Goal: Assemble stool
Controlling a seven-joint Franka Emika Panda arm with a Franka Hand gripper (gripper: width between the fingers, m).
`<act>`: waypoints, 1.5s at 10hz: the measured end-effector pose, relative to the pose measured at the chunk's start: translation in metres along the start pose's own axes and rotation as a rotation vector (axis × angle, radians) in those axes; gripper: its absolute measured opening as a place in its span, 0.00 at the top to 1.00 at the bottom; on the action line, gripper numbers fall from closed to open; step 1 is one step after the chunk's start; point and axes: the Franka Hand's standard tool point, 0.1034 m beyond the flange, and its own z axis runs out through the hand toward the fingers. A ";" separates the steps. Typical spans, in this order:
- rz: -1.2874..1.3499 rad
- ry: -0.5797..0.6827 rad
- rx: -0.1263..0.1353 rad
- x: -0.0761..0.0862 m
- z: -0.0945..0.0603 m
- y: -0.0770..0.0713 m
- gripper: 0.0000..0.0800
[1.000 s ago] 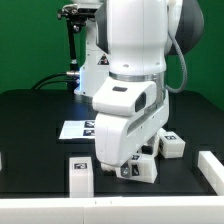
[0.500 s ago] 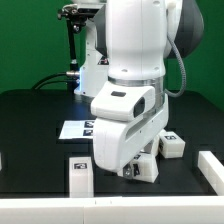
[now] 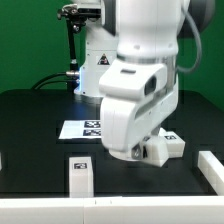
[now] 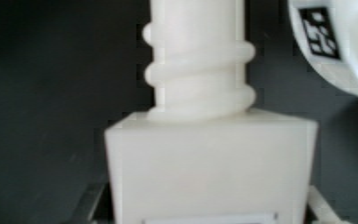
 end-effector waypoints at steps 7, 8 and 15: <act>0.155 -0.003 -0.010 -0.078 -0.019 -0.011 0.60; 0.161 0.002 -0.010 -0.082 -0.017 -0.010 0.60; 0.395 0.033 -0.032 -0.176 0.060 -0.021 0.60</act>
Offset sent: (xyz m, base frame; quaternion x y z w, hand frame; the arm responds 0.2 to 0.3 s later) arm -0.0393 -0.0296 -0.0012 0.0049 0.0194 0.1053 0.9942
